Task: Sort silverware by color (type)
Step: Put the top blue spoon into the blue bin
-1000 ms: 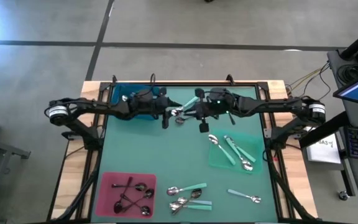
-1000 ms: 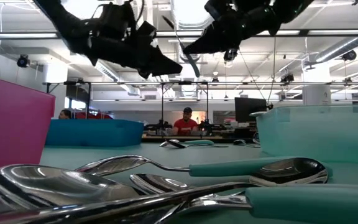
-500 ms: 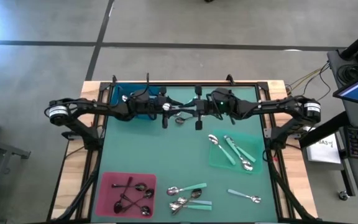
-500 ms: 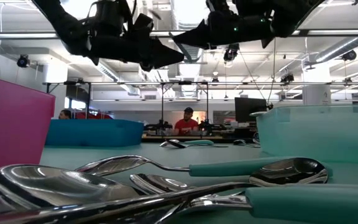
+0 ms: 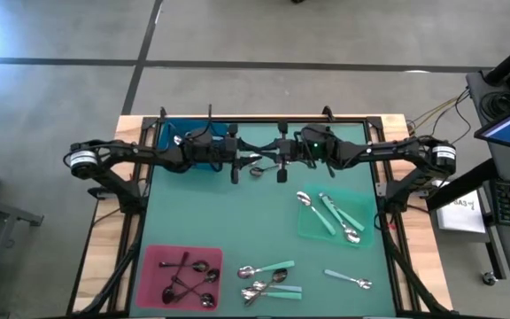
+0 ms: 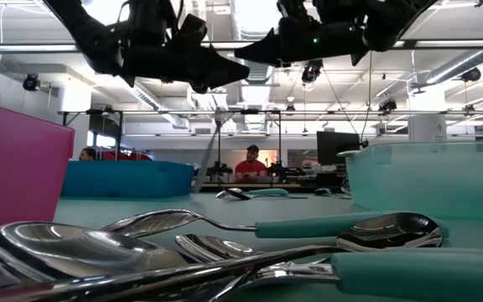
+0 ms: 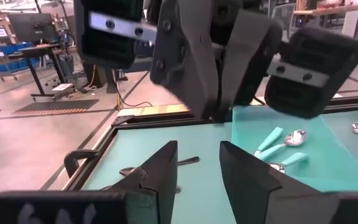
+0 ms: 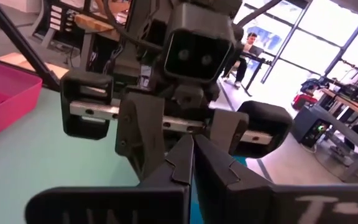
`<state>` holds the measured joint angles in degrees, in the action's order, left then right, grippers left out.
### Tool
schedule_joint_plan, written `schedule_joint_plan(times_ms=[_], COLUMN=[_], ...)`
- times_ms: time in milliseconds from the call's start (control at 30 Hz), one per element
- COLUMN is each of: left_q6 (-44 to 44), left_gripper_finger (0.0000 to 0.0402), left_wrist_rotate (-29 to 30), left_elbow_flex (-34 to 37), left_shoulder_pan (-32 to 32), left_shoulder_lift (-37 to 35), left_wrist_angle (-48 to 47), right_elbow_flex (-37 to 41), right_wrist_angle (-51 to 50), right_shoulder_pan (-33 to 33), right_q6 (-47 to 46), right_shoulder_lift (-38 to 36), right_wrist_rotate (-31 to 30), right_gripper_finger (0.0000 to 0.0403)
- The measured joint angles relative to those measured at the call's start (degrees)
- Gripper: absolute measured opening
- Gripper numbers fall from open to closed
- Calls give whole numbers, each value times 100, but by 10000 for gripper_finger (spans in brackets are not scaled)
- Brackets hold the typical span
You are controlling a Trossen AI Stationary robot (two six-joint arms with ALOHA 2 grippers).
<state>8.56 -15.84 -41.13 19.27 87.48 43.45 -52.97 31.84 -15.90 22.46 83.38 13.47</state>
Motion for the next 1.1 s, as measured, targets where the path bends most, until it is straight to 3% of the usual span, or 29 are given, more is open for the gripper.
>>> schedule_joint_plan(times_ms=[100,233,300,600,733,900,1100], left_q6=[2,-36,-87,-341,-349,-303,-49], left_gripper_finger=[90,23,9,2,6,23,50], left_wrist_rotate=[3,3,-31,-65,-63,-54,-208], left_elbow_flex=[-24,-24,-20,-15,-226,-775,-1027], left_shoulder_pan=[2,2,2,75,299,511,355], left_shoulder_lift=[0,0,0,-2,-2,171,614], left_wrist_angle=[1,-150,-222,-1213,-2515,-4564,-5258], right_elbow_flex=[0,0,0,-31,-200,-600,-789], right_wrist_angle=[2,3,-4,-1063,-1933,-3351,-4252], right_shoulder_pan=[11,11,11,11,-19,-68,-62], right_q6=[-46,-52,-44,-176,-192,-426,-603], right_shoulder_lift=[-1,-44,-58,-226,-295,-303,-303], right_wrist_rotate=[2,2,2,-155,-782,-901,-902], right_gripper_finger=[6,7,8,9,9,19,61])
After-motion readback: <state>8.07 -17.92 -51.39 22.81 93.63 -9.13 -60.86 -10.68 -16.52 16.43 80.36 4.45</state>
